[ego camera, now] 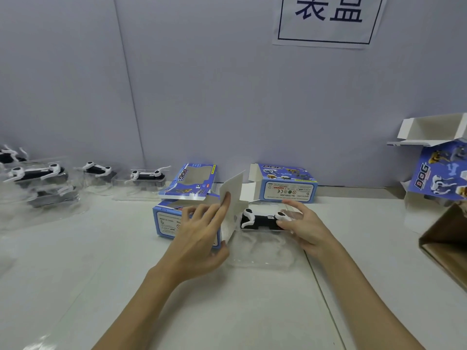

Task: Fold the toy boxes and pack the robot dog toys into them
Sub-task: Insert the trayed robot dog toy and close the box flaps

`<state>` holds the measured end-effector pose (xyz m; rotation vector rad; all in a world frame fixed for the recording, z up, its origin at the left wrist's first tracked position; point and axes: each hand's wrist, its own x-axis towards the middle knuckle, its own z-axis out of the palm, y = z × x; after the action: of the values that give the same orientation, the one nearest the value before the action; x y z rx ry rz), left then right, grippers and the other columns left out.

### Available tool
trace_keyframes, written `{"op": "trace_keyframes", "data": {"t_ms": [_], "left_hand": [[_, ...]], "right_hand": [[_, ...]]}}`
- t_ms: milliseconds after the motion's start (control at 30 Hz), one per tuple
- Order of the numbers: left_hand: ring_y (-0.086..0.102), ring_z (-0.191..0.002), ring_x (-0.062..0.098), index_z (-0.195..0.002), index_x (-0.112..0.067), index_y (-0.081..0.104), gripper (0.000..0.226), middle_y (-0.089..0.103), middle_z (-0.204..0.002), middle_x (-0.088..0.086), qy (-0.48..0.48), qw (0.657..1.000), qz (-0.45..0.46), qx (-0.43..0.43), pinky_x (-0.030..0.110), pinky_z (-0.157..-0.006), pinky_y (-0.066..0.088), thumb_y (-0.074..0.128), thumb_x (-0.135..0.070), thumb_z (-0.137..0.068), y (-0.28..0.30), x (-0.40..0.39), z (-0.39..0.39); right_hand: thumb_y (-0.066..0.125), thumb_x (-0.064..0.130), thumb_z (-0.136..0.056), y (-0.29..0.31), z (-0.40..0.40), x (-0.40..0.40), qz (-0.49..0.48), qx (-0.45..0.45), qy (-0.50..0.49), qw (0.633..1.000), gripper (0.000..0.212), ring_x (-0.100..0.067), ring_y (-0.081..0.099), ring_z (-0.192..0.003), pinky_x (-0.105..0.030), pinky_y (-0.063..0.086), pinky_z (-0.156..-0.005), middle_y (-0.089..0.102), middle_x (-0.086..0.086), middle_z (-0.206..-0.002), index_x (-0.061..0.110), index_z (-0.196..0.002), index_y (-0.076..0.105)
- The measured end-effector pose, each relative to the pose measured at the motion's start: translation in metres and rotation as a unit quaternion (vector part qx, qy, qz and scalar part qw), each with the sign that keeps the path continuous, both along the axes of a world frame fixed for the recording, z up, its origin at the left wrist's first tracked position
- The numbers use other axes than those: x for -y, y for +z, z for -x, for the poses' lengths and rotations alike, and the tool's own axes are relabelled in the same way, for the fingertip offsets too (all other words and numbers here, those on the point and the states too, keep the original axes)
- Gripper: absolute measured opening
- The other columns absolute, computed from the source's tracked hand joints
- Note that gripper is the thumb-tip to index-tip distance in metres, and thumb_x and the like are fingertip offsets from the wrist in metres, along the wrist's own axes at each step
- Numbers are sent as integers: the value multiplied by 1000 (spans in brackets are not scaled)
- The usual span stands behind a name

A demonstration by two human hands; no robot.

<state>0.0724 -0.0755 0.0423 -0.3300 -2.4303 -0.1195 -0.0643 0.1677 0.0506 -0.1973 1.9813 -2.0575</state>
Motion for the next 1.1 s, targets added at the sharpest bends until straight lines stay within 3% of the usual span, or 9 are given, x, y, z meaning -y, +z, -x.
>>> {"op": "trace_keyframes", "data": {"t_ms": [133, 267, 333, 467, 567, 700, 800, 900, 1100], "left_hand": [[53, -110, 19, -165, -11, 19, 94, 53, -124, -10, 0, 1000, 13, 2, 44, -101, 39, 59, -47, -89, -8, -8, 4], [51, -107, 21, -162, -6, 28, 95, 55, -120, -7, 31, 999, -7, -15, 41, -100, 35, 59, -52, -86, -14, -14, 10], [52, -106, 22, -161, -4, 29, 94, 56, -119, -6, 38, 999, -10, -18, 40, -98, 34, 59, -47, -83, -16, -15, 12], [53, -104, 25, -162, -5, 26, 100, 55, -119, -5, 50, 998, -17, -18, 41, -95, 35, 67, -35, -76, -20, -18, 14], [54, -104, 24, -164, -7, 21, 107, 54, -118, -6, 60, 998, -32, -15, 43, -95, 39, 69, -27, -70, -20, -25, 15], [55, -102, 18, -166, -15, 15, 110, 52, -114, -12, 62, 996, -68, -12, 41, -97, 39, 64, -16, -68, -19, -28, 15], [56, -101, 18, -166, -18, 16, 109, 52, -112, -12, 51, 996, -77, -12, 37, -97, 36, 66, -16, -69, -19, -24, 14], [54, -102, 17, -166, -15, 17, 107, 50, -113, -13, 41, 996, -73, -14, 32, -98, 30, 67, -23, -71, -20, -21, 15], [42, -117, 14, -166, -20, -7, 127, 38, -123, -18, 32, 995, -79, 41, 35, -111, 18, 67, -34, -64, -23, -22, 14]], "right_hand": [[71, -17, -85, -3, -5, 9, -4, -32, -64, 997, 69, -21, 59, -116, -26, 52, -79, 54, -17, -139, 24, -139, 58], [71, -15, -85, -6, -13, 19, -19, -54, -110, 992, 72, -11, 58, -100, -35, 55, -96, 51, -15, -140, 24, -143, 55], [72, -13, -85, -6, -15, 21, -35, -61, -120, 990, 72, -16, 56, -106, -37, 52, -101, 52, -14, -141, 24, -144, 54], [67, -8, -88, -6, -17, 26, -52, -61, -126, 989, 70, -17, 51, -112, -31, 47, -97, 50, -12, -146, 26, -147, 50], [63, 0, -92, -7, -20, 34, -58, -60, -123, 989, 69, -17, 51, -111, -30, 45, -96, 46, -3, -135, 29, -151, 42], [63, 7, -91, -11, -25, 45, -41, -39, -108, 993, 73, -21, 57, -118, -40, 50, -104, 50, 3, -133, 30, -154, 35], [62, 8, -92, -12, -24, 45, -60, -51, -109, 991, 72, -20, 55, -118, -38, 49, -104, 47, 5, -129, 32, -154, 35], [64, 8, -94, -12, -20, 40, -79, -63, -114, 988, 65, -24, 57, -125, -41, 47, -109, 49, -6, -145, 28, -151, 41], [67, -1, -89, -14, -18, 38, -68, -75, -165, 981, 62, -28, 55, -132, -50, 48, -111, 52, -14, -150, 23, -144, 52]]}}
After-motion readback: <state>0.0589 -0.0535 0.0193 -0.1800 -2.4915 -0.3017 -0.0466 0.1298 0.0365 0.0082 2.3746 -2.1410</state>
